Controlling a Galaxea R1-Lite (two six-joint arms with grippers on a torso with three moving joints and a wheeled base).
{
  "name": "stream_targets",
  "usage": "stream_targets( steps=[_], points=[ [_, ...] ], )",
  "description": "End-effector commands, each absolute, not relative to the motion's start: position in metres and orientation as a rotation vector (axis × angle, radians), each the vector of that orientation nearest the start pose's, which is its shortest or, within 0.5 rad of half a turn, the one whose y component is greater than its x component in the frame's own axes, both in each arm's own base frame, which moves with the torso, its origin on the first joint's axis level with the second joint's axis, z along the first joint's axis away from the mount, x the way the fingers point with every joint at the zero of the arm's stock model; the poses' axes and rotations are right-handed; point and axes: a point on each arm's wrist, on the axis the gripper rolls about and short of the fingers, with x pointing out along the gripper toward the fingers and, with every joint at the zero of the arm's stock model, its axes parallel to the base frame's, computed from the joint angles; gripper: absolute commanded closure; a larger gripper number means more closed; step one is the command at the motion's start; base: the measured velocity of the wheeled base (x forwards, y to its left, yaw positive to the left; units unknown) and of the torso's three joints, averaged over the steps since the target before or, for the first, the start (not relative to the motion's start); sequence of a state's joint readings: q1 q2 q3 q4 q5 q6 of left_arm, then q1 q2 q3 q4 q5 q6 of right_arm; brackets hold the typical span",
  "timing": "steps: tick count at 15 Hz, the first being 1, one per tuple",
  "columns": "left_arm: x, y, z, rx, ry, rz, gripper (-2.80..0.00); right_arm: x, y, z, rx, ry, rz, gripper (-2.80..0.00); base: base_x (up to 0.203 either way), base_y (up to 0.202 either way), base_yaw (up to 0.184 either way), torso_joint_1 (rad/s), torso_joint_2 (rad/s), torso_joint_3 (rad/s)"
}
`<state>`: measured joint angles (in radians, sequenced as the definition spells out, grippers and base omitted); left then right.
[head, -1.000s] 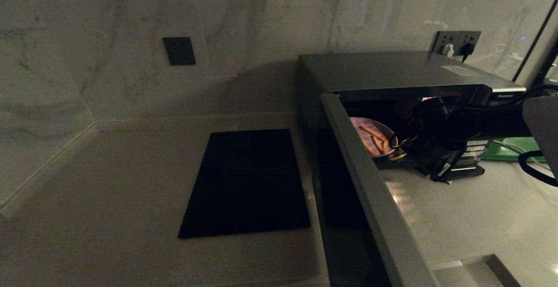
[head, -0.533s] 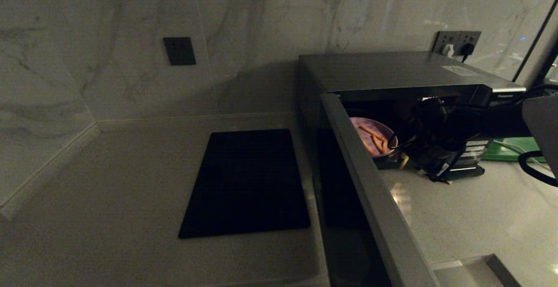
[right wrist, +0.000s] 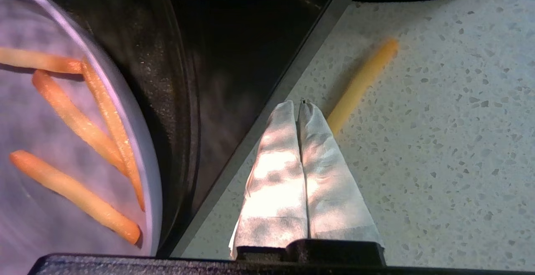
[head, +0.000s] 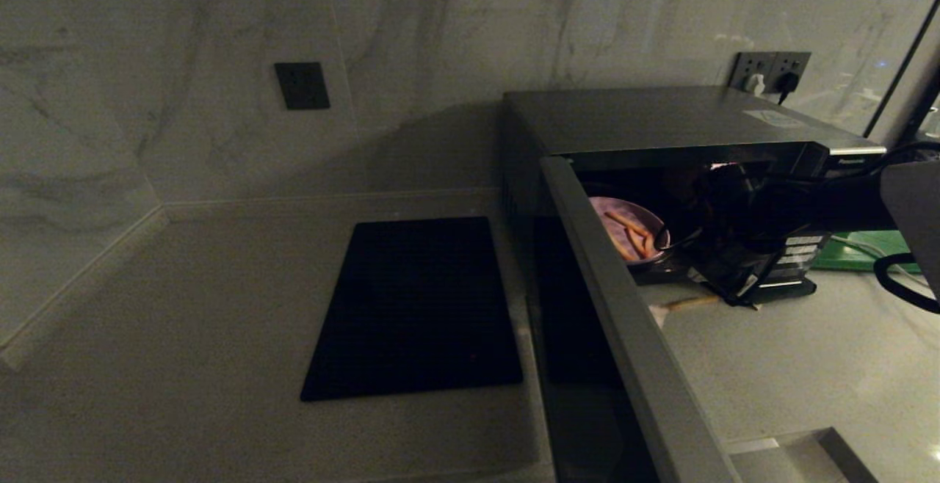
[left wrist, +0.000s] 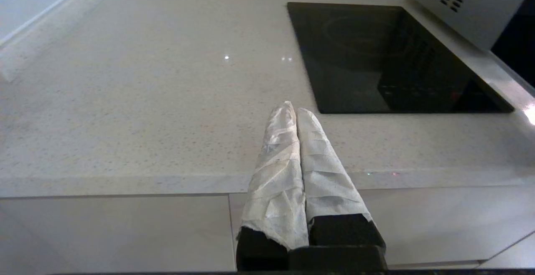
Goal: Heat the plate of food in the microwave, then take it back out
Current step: Close the microwave oven
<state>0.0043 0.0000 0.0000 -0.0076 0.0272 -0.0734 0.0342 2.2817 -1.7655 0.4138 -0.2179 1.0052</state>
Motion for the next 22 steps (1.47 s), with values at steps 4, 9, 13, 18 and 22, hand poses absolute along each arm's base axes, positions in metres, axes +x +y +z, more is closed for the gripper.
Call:
stream_targets(
  steps=[4,9,13,18,22],
  points=[
    [-0.023,0.001,0.076,-0.074,-0.007,0.032,0.0,0.443,0.01,0.124,0.813,0.757,-0.621,0.0,0.0,0.0,0.0,0.0,0.0,0.0],
    [-0.023,0.001,0.076,-0.074,-0.007,0.032,0.0,0.422,0.01,0.138,0.81,0.764,-0.622,0.0,0.0,0.0,0.0,0.0,0.0,0.0],
    [-0.023,0.001,0.076,-0.074,-0.007,0.032,0.0,0.389,0.006,0.19,0.8,0.693,-0.568,0.0,0.0,0.0,0.0,0.0,0.0,0.0],
    [-0.023,0.001,0.076,-0.074,-0.009,0.032,0.0,0.304,0.0,0.269,0.716,0.65,-0.514,0.0,0.0,0.0,0.0,0.0,0.0,0.0],
    [-0.023,0.001,0.076,-0.074,-0.007,0.032,0.0,0.24,0.002,0.308,0.62,0.618,-0.521,0.0,0.0,0.0,0.0,0.0,0.0,0.0]
  ],
)
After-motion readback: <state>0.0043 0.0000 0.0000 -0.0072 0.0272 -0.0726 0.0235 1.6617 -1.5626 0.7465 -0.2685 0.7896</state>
